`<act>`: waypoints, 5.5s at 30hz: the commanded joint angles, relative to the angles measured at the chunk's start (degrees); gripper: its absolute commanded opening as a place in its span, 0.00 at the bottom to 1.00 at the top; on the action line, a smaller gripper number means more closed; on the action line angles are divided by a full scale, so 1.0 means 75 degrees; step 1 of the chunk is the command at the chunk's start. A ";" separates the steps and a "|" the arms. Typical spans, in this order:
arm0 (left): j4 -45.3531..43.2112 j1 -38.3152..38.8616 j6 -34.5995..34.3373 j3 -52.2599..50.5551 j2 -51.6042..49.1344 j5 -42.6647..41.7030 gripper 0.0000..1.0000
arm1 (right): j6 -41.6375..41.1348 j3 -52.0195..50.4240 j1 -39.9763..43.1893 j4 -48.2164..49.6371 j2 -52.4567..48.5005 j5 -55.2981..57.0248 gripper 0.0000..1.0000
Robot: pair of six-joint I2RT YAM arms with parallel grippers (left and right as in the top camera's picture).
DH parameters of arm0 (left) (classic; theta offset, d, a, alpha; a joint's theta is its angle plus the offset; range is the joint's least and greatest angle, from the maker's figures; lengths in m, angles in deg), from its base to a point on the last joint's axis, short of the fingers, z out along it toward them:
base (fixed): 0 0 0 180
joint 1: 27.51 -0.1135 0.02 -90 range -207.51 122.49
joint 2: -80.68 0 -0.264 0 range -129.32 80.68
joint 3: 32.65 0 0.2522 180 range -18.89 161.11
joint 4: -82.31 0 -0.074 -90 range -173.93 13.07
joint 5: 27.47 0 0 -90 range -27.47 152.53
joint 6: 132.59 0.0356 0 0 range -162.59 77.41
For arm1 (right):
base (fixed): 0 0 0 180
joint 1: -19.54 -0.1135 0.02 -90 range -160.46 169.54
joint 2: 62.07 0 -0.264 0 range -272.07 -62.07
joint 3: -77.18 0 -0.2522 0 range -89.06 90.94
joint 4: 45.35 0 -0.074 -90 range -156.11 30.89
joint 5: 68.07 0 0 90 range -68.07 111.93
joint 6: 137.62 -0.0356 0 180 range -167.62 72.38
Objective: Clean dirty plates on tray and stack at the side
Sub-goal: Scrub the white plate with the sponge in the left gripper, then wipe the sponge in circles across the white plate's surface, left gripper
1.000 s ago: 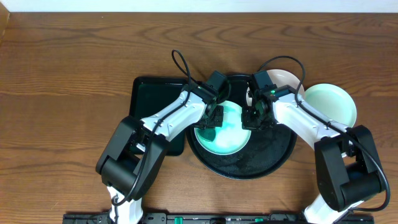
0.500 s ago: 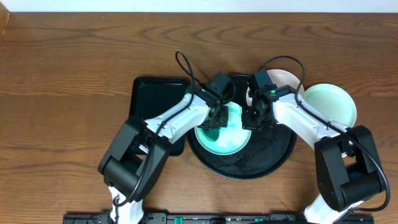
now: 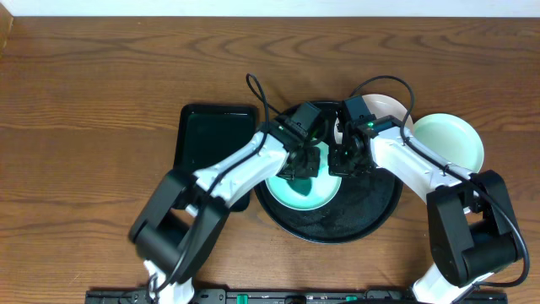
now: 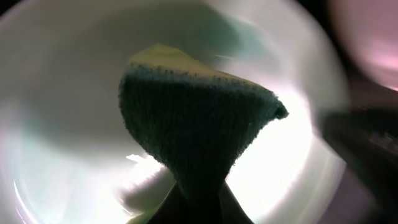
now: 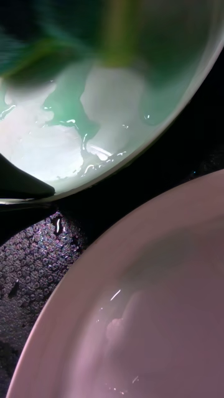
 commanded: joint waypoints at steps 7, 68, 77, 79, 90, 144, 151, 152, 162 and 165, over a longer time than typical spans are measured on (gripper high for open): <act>0.0152 0.0058 0.0055 0.0000 0.1641 0.0425 0.08 | 0.0055 -0.0050 0.0012 0.0000 -0.0017 0.0125 0.01; -0.0420 -0.0055 -0.0291 -0.0079 -0.1778 -0.2938 0.08 | 0.0055 -0.0050 0.0009 0.0000 -0.0017 0.0102 0.01; -0.0475 -0.0058 -0.0291 0.0020 -0.1737 -0.3555 0.08 | 0.0055 -0.0050 -0.0082 0.0032 -0.0017 0.0105 0.01; -0.0475 -0.0070 -0.0291 0.0073 -0.1661 -0.3555 0.08 | 0.0055 -0.0050 -0.0082 0.0029 -0.0017 0.0105 0.01; -0.0463 -0.0271 -0.0079 0.0137 0.0047 -0.2588 0.07 | 0.0058 -0.0050 -0.0096 0.0035 -0.0017 0.0105 0.01; -0.0350 0.0082 -0.0746 -0.0670 -0.0137 -0.0417 0.07 | 0.0058 -0.0050 -0.0105 0.0038 -0.0017 0.0105 0.01; -0.0527 0.0058 -0.0595 -0.0659 0.0691 -0.0478 0.07 | 0.0058 -0.0050 -0.0105 0.0038 -0.0017 0.0105 0.01; -0.0525 0.0035 -0.0539 -0.0653 0.0796 -0.0399 0.08 | 0.0058 -0.0050 -0.0105 0.0035 -0.0017 0.0105 0.01; -0.0210 -0.0067 -0.0542 -0.0662 0.1209 0.1591 0.08 | 0.0058 -0.0050 -0.0105 0.0035 -0.0017 0.0105 0.01; -0.0096 -0.0070 -0.0545 -0.0682 0.1058 0.1999 0.08 | 0.0058 -0.0050 -0.0105 0.0035 -0.0017 0.0105 0.01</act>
